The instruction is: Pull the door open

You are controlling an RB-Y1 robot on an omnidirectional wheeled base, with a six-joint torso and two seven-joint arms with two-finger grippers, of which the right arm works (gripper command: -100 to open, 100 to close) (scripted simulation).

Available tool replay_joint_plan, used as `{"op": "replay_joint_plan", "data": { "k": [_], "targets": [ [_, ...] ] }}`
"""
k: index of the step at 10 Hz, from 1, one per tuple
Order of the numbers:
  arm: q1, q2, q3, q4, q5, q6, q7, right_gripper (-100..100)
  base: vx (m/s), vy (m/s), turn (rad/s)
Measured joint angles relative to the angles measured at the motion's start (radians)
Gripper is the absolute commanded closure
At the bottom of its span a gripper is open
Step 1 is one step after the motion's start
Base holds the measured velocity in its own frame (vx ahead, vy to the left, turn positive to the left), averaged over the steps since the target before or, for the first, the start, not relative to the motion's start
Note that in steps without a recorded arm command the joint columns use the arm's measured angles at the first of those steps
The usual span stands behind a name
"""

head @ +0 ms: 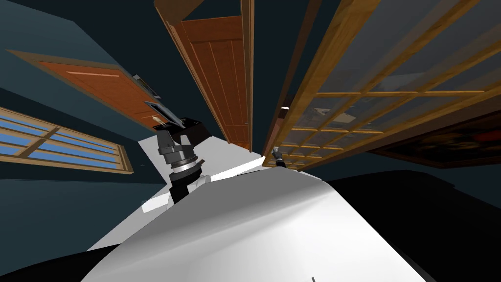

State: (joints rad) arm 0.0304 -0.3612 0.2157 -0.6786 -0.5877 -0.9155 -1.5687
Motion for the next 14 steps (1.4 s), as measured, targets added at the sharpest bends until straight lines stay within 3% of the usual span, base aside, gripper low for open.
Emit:
{"op": "replay_joint_plan", "data": {
  "k": [5, 6, 9, 11, 13, 14],
  "targets": [
    [0.028, -0.042, 0.079, -0.021, 0.042, -0.031, -0.066, 100, -0.222, -0.023, 0.060],
    [0.031, -0.041, 0.083, -0.019, 0.044, -0.030, -0.069, 100, -0.146, -0.008, 0.103],
    [0.041, -0.069, 0.115, -0.014, 0.061, -0.064, -0.105, 100, -0.259, -0.049, 0.115],
    [0.068, -0.092, 0.142, -0.037, 0.075, -0.079, -0.127, 100, -0.240, -0.050, 0.097],
    [0.080, -0.111, 0.169, -0.030, 0.090, -0.109, -0.158, 100, -0.176, -0.035, 0.052],
    [0.083, -0.111, 0.173, -0.029, 0.091, -0.109, -0.160, 100, -0.182, -0.029, 0.160]
  ]
}}
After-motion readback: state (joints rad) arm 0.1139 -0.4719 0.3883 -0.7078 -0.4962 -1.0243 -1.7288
